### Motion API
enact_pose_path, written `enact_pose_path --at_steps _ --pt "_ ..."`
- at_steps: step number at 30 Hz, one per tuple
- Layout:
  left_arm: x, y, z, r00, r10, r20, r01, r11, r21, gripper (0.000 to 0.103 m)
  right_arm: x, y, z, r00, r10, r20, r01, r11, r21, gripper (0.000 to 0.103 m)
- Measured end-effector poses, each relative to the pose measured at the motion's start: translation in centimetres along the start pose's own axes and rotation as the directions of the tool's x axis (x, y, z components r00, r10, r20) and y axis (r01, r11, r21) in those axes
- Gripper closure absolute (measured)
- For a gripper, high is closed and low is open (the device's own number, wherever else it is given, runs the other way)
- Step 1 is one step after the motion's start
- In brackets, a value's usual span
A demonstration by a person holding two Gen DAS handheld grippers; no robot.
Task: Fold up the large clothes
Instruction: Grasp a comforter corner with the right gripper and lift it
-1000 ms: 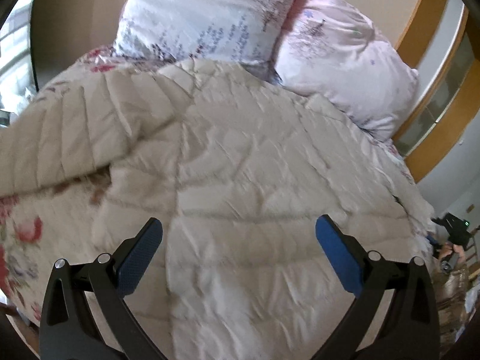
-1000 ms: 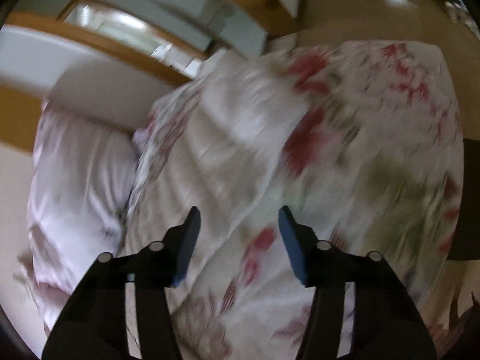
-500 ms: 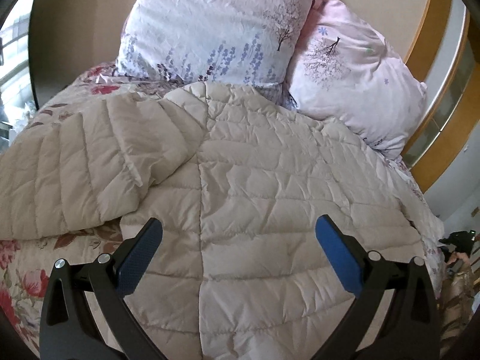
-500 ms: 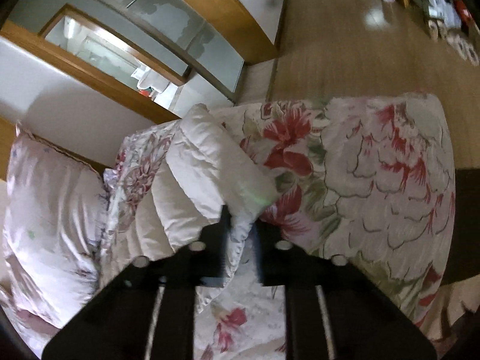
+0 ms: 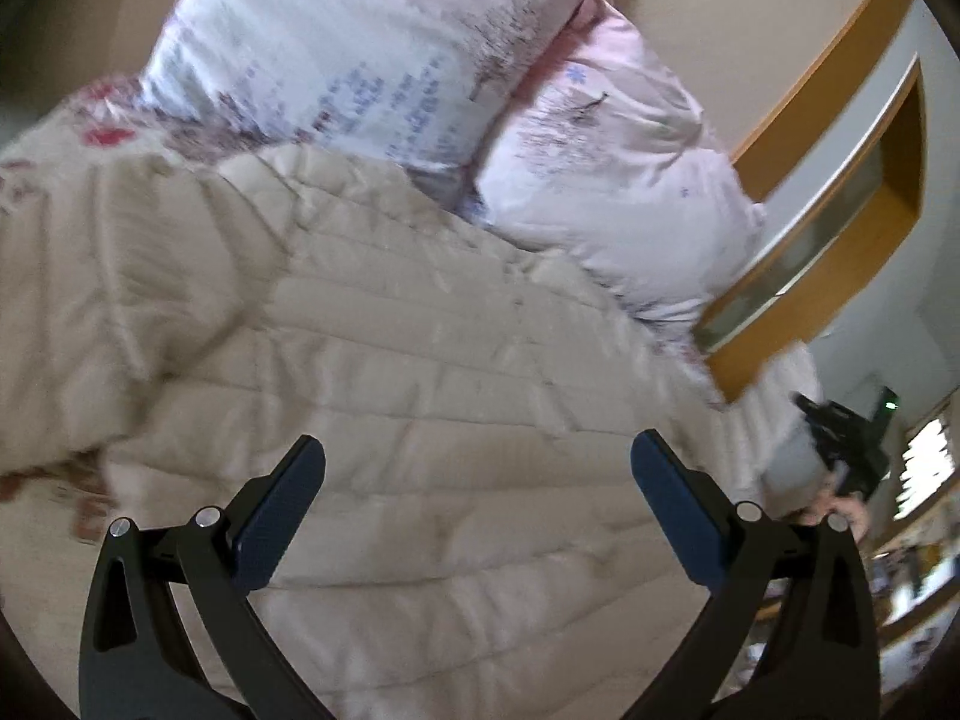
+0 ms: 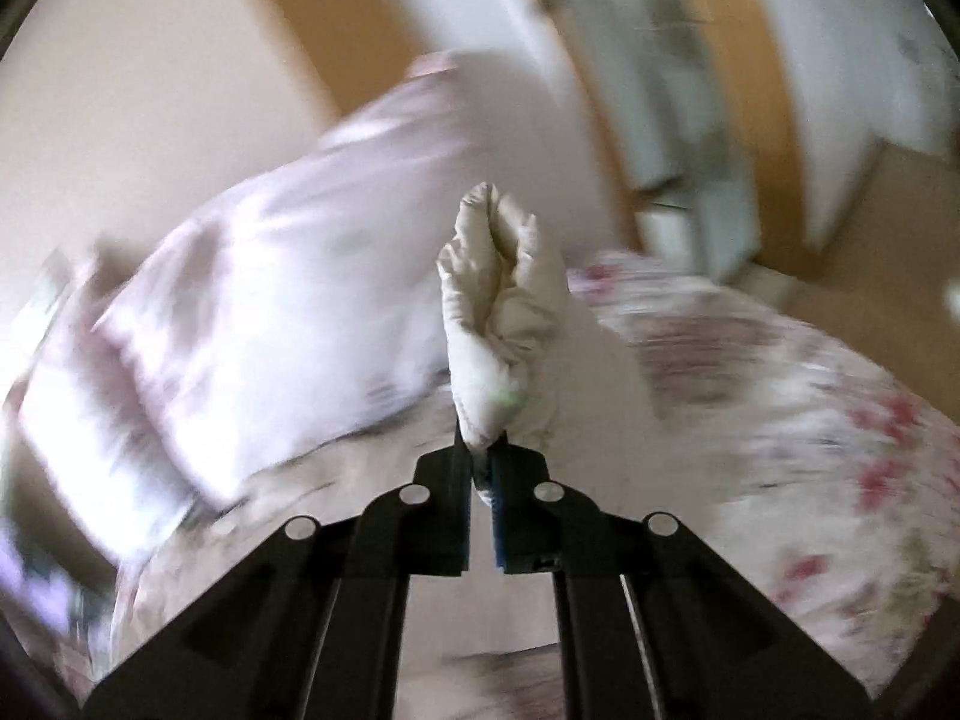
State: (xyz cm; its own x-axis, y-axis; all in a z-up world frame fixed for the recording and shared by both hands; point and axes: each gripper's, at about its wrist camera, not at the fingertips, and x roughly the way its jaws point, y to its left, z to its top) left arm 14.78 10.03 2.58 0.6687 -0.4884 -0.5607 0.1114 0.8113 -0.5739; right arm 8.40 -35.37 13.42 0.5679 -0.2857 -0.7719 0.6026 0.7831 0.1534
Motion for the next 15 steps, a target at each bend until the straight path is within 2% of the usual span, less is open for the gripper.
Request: enact_pose_path --at_steps 2,4,6,8,10,11,13,14,15 --pt "0.4 -0.2 0.2 0.999 -0.045 -0.012 0.045 0.999 -0.03 0.001 1.1 3.6 -1.4 0.995 0.082 -0.055 -0.085 0.995 -0.059 0.097" --pt "0.9 -0.5 0.4 0.996 -0.085 -0.021 0.083 0.995 -0.057 0.001 2.3 6.4 -3.0 0.98 0.151 -0.127 -0.163 0.983 -0.087 0.097" --pt "1.8 -1.0 0.6 0.991 -0.124 -0.041 0.121 0.99 -0.075 0.001 3.6 9.3 -5.7 0.951 0.211 -0.227 -0.242 0.963 -0.117 0.097" --pt "2.7 -1.5 0.9 0.986 -0.155 -0.056 0.15 0.985 -0.09 0.001 5.1 12.4 -8.8 0.907 0.254 -0.336 -0.317 0.937 -0.147 0.097" --pt "3.9 -2.0 1.0 0.978 -0.192 -0.076 0.182 0.976 -0.119 0.001 5.9 14.0 -11.1 0.87 0.274 -0.41 -0.364 0.918 -0.159 0.097" --pt "4.5 -2.1 1.1 0.975 -0.206 -0.088 0.193 0.972 -0.138 0.001 6.6 14.9 -12.4 0.843 0.278 -0.46 -0.39 0.906 -0.167 0.092" --pt "6.1 -2.4 1.0 0.965 -0.238 -0.115 0.215 0.959 -0.184 0.004 7.0 15.8 -14.3 0.807 0.267 -0.527 -0.41 0.895 -0.175 0.071" --pt "6.9 -2.5 1.0 0.959 -0.253 -0.129 0.223 0.953 -0.206 0.007 6.8 16.0 -14.8 0.8 0.262 -0.54 -0.409 0.896 -0.171 0.038" --pt "7.9 -2.7 0.9 0.953 -0.265 -0.15 0.227 0.946 -0.234 0.011 6.2 15.6 -15.2 0.796 0.266 -0.543 -0.409 0.898 -0.159 0.019"
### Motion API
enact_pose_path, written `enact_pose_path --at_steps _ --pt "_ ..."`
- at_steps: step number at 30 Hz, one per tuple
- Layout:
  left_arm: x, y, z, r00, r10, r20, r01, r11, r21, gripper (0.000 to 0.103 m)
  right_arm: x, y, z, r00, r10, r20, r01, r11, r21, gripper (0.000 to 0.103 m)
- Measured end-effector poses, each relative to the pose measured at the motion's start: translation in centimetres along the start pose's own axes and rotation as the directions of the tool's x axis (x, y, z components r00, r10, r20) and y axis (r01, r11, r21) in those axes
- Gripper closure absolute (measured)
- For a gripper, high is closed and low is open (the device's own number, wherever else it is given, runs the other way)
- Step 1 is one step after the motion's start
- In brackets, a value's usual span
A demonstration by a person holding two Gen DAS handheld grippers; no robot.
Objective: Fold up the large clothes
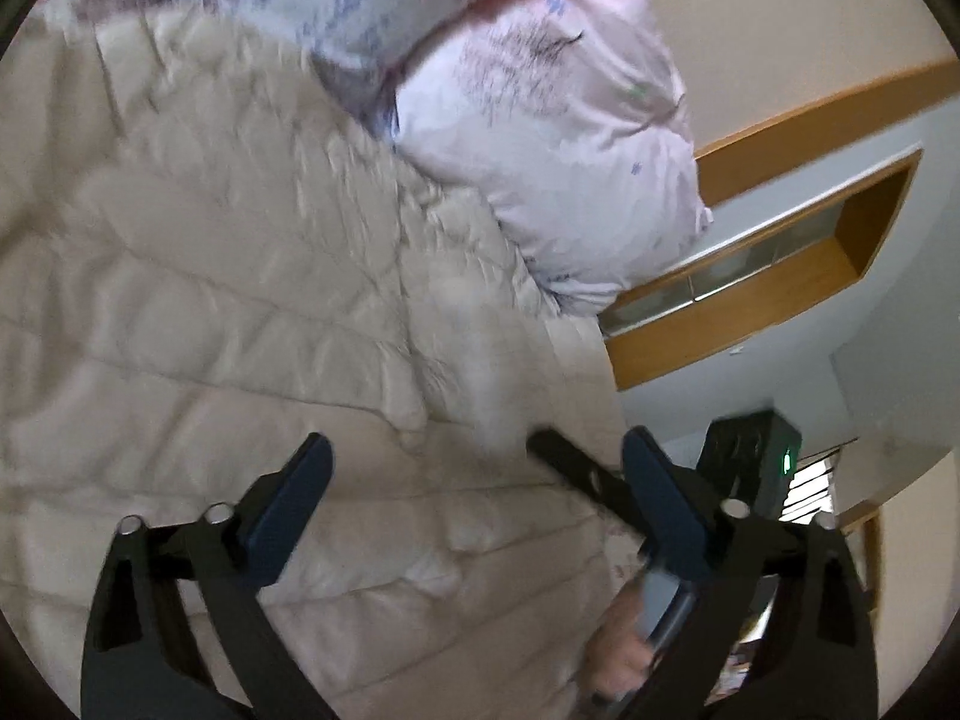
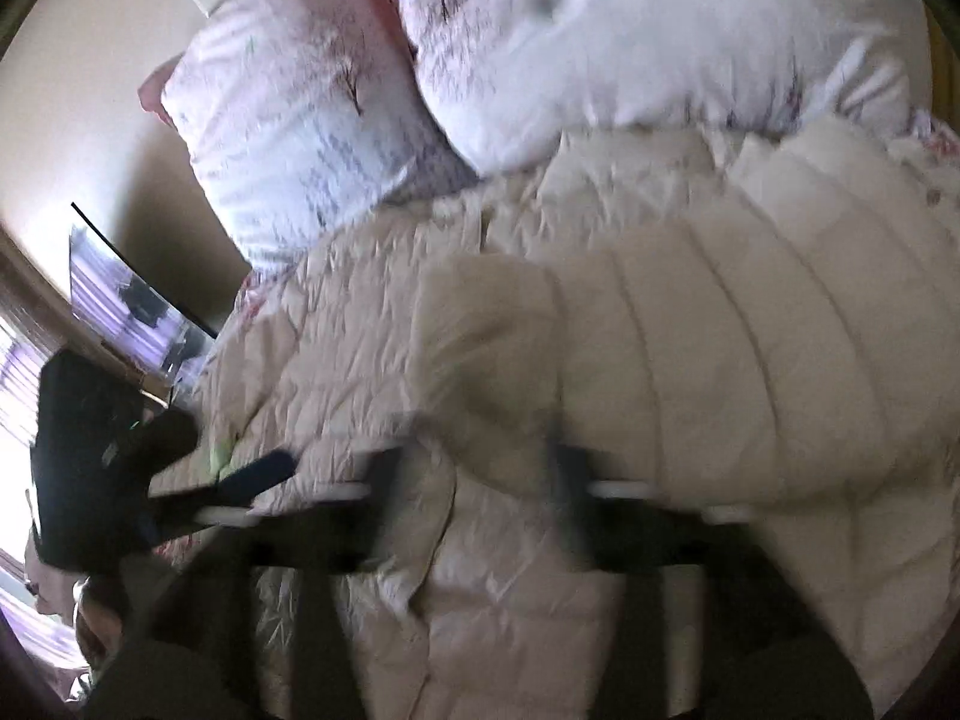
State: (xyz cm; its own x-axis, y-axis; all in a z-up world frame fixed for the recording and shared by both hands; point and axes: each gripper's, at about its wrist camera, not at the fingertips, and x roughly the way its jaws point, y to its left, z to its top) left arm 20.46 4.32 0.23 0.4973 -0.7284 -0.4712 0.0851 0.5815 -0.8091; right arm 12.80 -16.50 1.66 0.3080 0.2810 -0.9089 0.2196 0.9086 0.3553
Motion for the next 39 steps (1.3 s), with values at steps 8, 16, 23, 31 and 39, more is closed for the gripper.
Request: enact_pose_path --at_steps 8,16,23,31,39 --pt "5.2 0.6 0.3 0.995 -0.015 -0.094 0.004 0.993 -0.119 0.028 -5.9 -7.4 -2.4 0.995 0.074 0.071 -0.094 0.937 0.336 0.018" --pt "8.5 1.2 0.8 0.993 0.007 -0.115 -0.024 0.99 -0.141 0.095 -6.8 -14.4 -3.3 0.99 0.002 0.141 -0.084 0.813 0.576 0.021" --pt "6.9 1.3 2.0 0.998 0.068 -0.01 -0.069 0.994 -0.082 0.101 -6.6 -16.1 -2.6 0.977 -0.003 0.214 -0.131 0.784 0.607 0.027" --pt "0.8 2.1 3.0 0.979 0.126 0.162 -0.12 0.992 -0.045 0.101 -6.1 -15.6 -2.4 0.977 0.0 0.215 -0.134 0.781 0.61 0.027" --pt "-2.8 5.0 2.9 0.951 0.213 0.222 -0.2 0.977 -0.08 0.103 -4.8 -15.0 -1.1 0.98 -0.05 0.194 -0.079 0.793 0.604 0.039"
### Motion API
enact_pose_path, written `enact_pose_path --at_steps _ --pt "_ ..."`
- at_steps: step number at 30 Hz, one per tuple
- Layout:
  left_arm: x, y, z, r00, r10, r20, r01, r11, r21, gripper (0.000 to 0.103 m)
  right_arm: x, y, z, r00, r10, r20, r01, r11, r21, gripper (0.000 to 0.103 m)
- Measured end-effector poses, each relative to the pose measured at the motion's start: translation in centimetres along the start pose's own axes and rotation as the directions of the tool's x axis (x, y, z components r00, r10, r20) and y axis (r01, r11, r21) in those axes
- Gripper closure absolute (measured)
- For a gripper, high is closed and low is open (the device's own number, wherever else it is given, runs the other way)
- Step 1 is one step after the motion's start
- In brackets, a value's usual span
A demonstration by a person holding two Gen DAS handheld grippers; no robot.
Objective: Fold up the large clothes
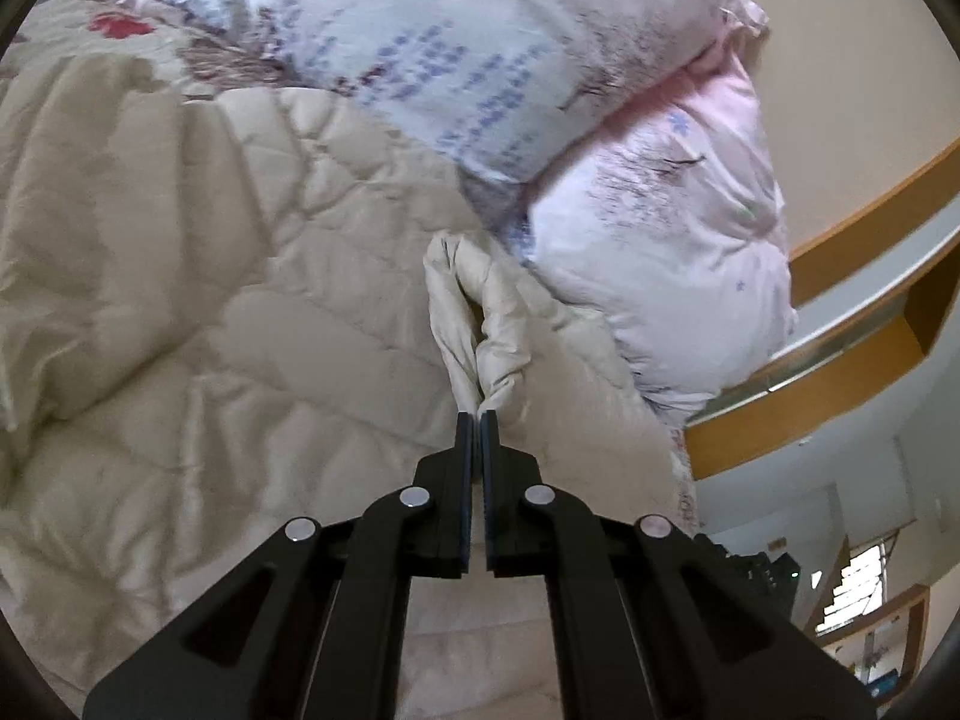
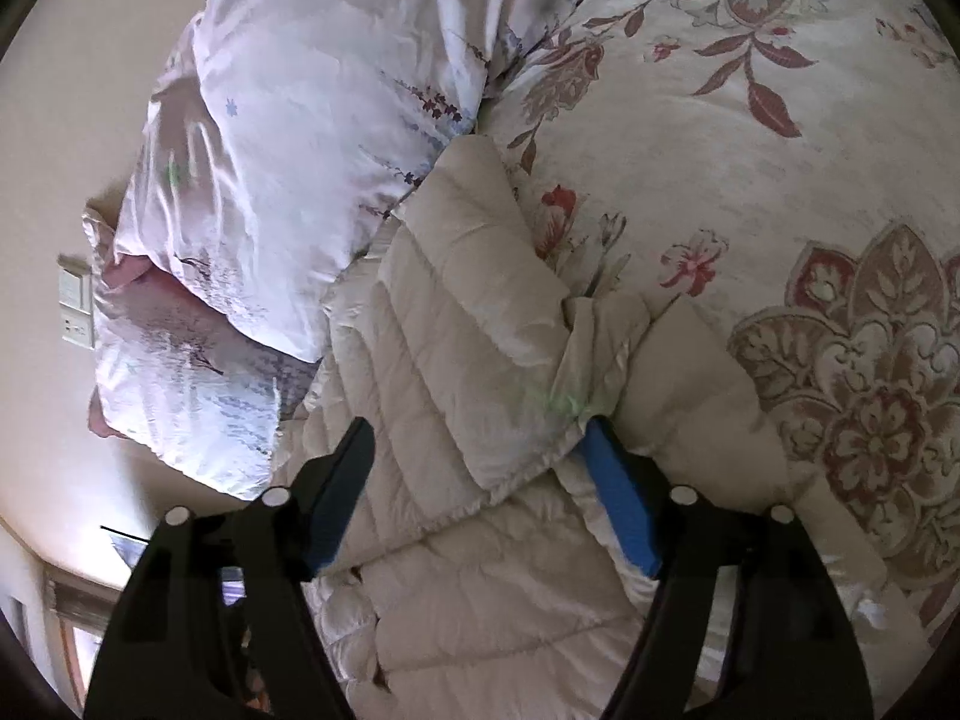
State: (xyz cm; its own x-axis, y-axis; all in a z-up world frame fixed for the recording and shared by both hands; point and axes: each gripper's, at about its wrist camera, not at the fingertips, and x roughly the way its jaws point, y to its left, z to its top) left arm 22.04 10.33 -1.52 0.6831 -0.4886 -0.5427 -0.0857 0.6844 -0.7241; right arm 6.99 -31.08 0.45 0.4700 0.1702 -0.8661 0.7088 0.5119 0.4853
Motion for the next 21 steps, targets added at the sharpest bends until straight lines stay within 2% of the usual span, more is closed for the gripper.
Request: enact_pose_path --at_steps 1,3,5,8,10,11,13,14,16,17,18,19,20,21 --pt "0.0 0.4 0.0 1.0 0.016 0.003 -0.016 1.0 -0.001 0.103 0.2 0.1 0.1 1.0 -0.014 0.006 0.014 1.0 -0.008 0.043" --pt "0.2 0.9 0.0 0.999 0.042 0.005 -0.042 0.999 -0.004 0.103 0.8 0.5 0.3 0.997 -0.078 0.027 0.079 0.996 -0.046 0.078" --pt "0.6 1.5 0.0 0.998 0.057 -0.012 -0.057 0.998 -0.012 0.103 1.8 0.4 0.2 0.986 -0.168 0.011 0.168 0.984 -0.064 0.084" --pt "1.0 1.7 -0.3 0.997 0.053 -0.047 -0.054 0.999 -0.009 0.103 2.1 1.2 -0.5 0.969 -0.246 0.001 0.244 0.96 -0.135 0.081" --pt "0.7 1.6 -0.5 0.997 0.037 -0.06 -0.038 0.999 -0.007 0.103 1.0 2.9 -1.5 0.957 -0.287 0.04 0.289 0.937 -0.194 0.066" --pt "0.3 1.6 -0.5 0.997 0.033 -0.064 -0.034 0.999 -0.002 0.103 0.6 3.7 -2.0 0.956 -0.288 0.055 0.293 0.93 -0.221 0.057" --pt "-1.0 1.5 -0.6 0.998 0.03 -0.059 -0.029 0.999 0.013 0.103 -0.2 6.0 -3.1 0.955 -0.283 0.092 0.297 0.907 -0.299 0.055" --pt "-1.7 1.5 -0.7 0.998 0.034 -0.053 -0.033 0.999 0.021 0.103 -0.2 7.9 -3.9 0.955 -0.275 0.106 0.295 0.882 -0.367 0.053" --pt "-3.5 1.6 -1.0 0.999 0.035 -0.04 -0.033 0.999 0.043 0.1 0.6 10.7 -5.3 0.965 -0.248 0.088 0.26 0.847 -0.464 0.047" --pt "-4.4 1.8 -1.1 0.999 0.044 -0.032 -0.043 0.998 0.048 0.094 1.7 12.4 -6.3 0.971 -0.233 0.059 0.229 0.82 -0.524 0.047" --pt "-5.4 2.1 -1.2 0.998 0.056 -0.021 -0.055 0.997 0.05 0.068 2.8 13.6 -7.1 0.972 -0.232 0.036 0.212 0.799 -0.562 0.047" --pt "-6.9 2.7 -1.5 0.997 0.078 0.005 -0.079 0.995 0.055 0.037 3.9 14.7 -7.9 0.973 -0.23 0.013 0.192 0.781 -0.595 0.047" --pt "-8.4 3.1 -1.7 0.993 0.112 0.042 -0.114 0.991 0.064 0.03 5.2 15.9 -8.9 0.974 -0.227 -0.013 0.169 0.76 -0.627 0.047" --pt "-9.4 3.3 -1.9 0.988 0.135 0.069 -0.14 0.987 0.076 0.029 6.8 17.2 -10.1 0.972 -0.233 -0.039 0.148 0.731 -0.666 0.047"
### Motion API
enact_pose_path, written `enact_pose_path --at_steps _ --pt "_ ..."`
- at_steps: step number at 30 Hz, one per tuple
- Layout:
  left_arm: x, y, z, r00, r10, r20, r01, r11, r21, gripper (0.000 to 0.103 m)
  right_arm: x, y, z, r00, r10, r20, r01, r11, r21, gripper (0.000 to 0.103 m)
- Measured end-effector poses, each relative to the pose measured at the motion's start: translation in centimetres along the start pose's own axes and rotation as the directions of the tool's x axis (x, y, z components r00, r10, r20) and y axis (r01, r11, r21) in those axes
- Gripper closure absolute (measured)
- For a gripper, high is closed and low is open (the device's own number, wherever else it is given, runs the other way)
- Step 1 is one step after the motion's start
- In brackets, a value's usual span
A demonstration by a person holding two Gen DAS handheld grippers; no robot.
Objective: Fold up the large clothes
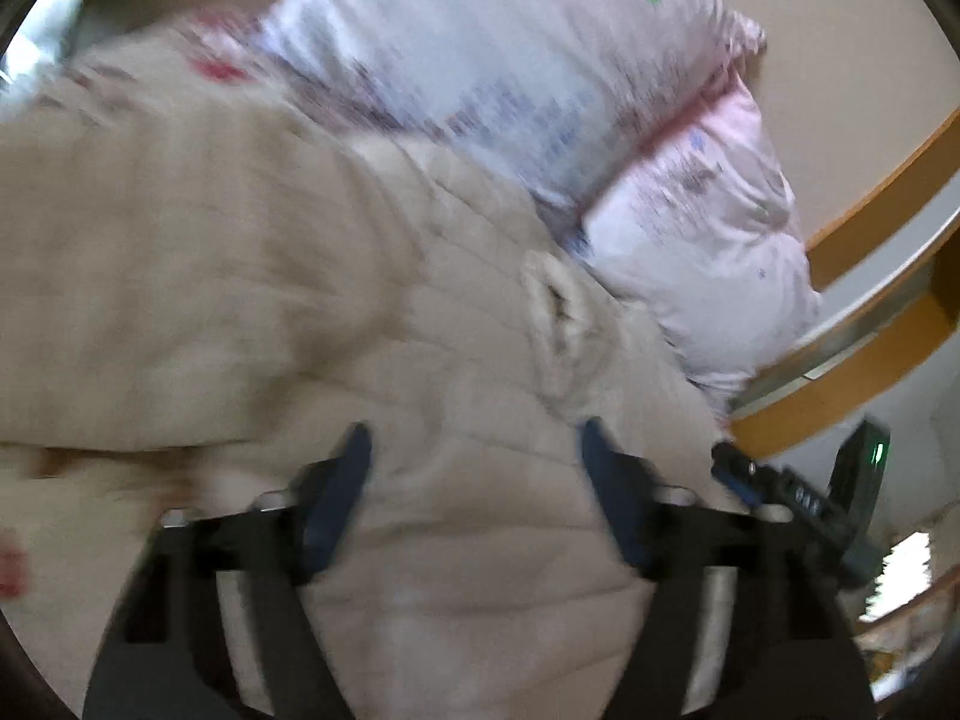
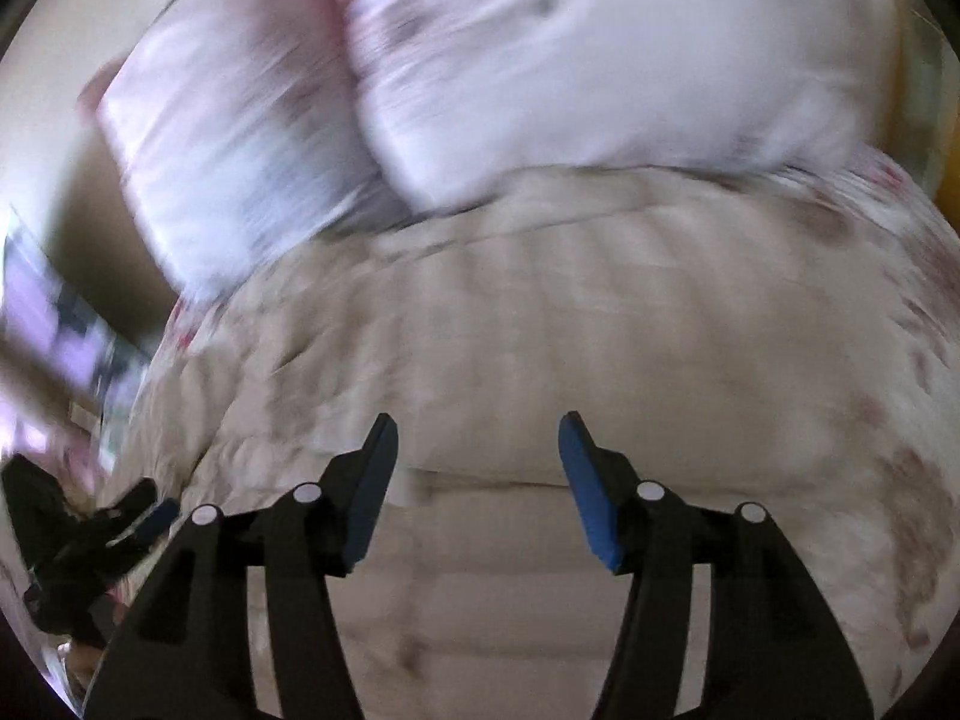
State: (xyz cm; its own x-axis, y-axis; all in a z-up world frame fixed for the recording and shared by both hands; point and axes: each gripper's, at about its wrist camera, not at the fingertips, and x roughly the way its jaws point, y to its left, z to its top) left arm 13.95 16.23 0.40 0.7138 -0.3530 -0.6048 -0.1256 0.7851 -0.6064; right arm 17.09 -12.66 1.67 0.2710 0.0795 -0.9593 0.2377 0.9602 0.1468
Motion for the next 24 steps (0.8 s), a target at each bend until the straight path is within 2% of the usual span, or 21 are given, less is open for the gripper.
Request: enact_pose_path --at_steps 2,3,6,7,8,10,12,15,17,21,24 --pt "-2.6 1.1 -0.4 0.996 0.074 0.051 -0.076 0.996 0.038 0.026 2.5 3.4 0.2 0.999 0.003 -0.038 -0.006 0.996 -0.085 0.047" --pt "-3.8 1.7 -0.6 0.992 0.107 0.068 -0.11 0.993 0.041 0.02 3.7 4.8 0.4 0.999 -0.003 -0.05 -0.003 0.993 -0.115 0.047" --pt "-7.3 4.2 -1.3 0.97 0.214 0.113 -0.218 0.976 0.025 0.012 6.9 7.4 0.5 0.996 -0.029 -0.082 0.016 0.987 -0.159 0.047" --pt "-8.0 4.9 -1.4 0.967 0.227 0.119 -0.231 0.973 0.014 0.012 8.4 8.1 0.4 0.993 -0.045 -0.105 0.026 0.985 -0.172 0.046" --pt "-8.7 5.8 -1.5 0.965 0.231 0.12 -0.233 0.973 -0.004 0.012 9.4 8.3 0.2 0.99 -0.063 -0.127 0.038 0.982 -0.186 0.04" --pt "-10.0 8.1 -1.8 0.967 0.226 0.117 -0.22 0.973 -0.063 0.012 11.3 8.9 -0.3 0.98 -0.115 -0.16 0.076 0.97 -0.231 0.037" --pt "-10.8 10.2 -1.9 0.966 0.229 0.117 -0.214 0.968 -0.128 0.013 11.0 9.3 -0.5 0.982 -0.114 -0.151 0.076 0.968 -0.238 0.035" --pt "-11.6 12.6 -2.2 0.968 0.218 0.127 -0.186 0.956 -0.228 0.013 9.1 8.3 -0.2 0.983 0.006 -0.181 -0.03 0.991 -0.131 0.029" --pt "-11.7 14.1 -2.1 0.971 0.192 0.144 -0.141 0.942 -0.305 0.016 7.5 7.5 -0.3 0.982 0.068 -0.179 -0.082 0.994 -0.076 0.027" --pt "-11.3 16.7 -1.9 0.973 0.155 0.172 -0.064 0.893 -0.445 0.022 5.2 6.7 -0.9 0.977 0.126 -0.174 -0.135 0.99 -0.043 0.025" --pt "-11.8 18.1 -1.5 0.963 0.153 0.224 -0.016 0.856 -0.516 0.027 4.6 6.4 -1.3 0.969 0.166 -0.185 -0.173 0.985 -0.018 0.024"
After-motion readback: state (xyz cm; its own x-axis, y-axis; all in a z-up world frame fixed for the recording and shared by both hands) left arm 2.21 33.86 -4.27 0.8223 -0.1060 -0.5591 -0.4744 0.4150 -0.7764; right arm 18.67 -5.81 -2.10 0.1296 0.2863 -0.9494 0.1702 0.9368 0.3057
